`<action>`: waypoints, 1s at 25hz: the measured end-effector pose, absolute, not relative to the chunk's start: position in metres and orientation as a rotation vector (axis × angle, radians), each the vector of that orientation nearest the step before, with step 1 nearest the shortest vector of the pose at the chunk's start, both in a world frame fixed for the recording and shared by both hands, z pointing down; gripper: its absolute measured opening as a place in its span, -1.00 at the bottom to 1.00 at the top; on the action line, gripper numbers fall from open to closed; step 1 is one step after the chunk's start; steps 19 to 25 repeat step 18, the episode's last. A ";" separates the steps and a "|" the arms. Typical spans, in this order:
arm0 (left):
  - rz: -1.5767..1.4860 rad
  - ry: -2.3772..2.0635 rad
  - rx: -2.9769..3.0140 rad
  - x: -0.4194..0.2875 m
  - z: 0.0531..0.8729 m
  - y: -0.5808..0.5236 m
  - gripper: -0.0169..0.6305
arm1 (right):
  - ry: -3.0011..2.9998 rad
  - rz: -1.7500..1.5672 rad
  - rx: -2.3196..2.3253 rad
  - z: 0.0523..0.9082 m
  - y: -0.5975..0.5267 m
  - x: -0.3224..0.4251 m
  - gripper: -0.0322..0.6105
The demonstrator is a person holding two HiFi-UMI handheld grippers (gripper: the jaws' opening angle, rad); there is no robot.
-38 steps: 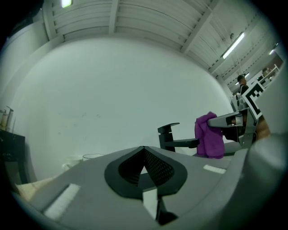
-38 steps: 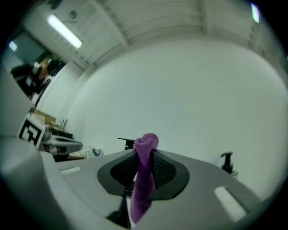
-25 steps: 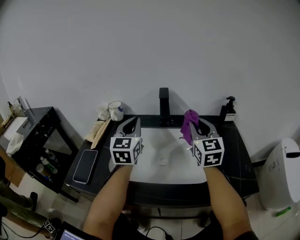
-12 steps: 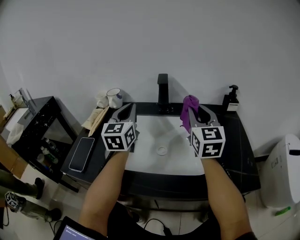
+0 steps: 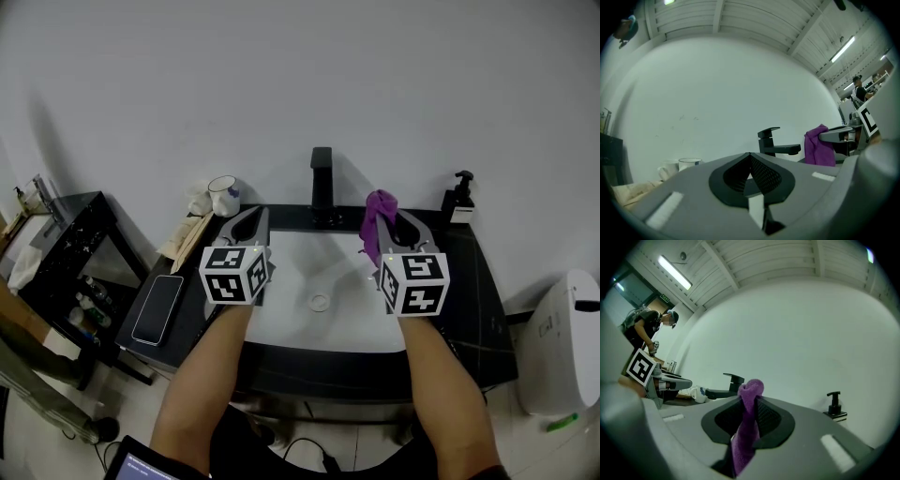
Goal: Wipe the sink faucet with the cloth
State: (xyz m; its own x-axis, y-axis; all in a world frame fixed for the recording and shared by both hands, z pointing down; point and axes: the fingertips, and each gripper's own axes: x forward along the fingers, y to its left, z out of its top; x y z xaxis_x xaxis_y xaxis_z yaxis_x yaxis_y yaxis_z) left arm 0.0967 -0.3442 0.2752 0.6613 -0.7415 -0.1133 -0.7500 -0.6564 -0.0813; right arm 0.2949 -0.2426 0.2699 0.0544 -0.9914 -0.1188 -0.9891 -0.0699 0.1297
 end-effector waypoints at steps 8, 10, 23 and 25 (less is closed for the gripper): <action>0.080 1.230 -2.729 0.099 0.277 -0.342 -0.90 | -2.146 -0.276 2.250 0.273 -0.243 0.291 -0.71; 0.079 1.228 -2.726 0.100 0.277 -0.343 -0.90 | -2.155 -0.263 2.243 0.275 -0.245 0.291 -0.71; 0.092 1.226 -2.713 0.100 0.270 -0.346 -0.90 | -2.159 -0.306 2.222 0.269 -0.250 0.286 -0.71; 0.092 1.226 -2.713 0.100 0.270 -0.346 -0.90 | -2.159 -0.306 2.222 0.269 -0.250 0.286 -0.71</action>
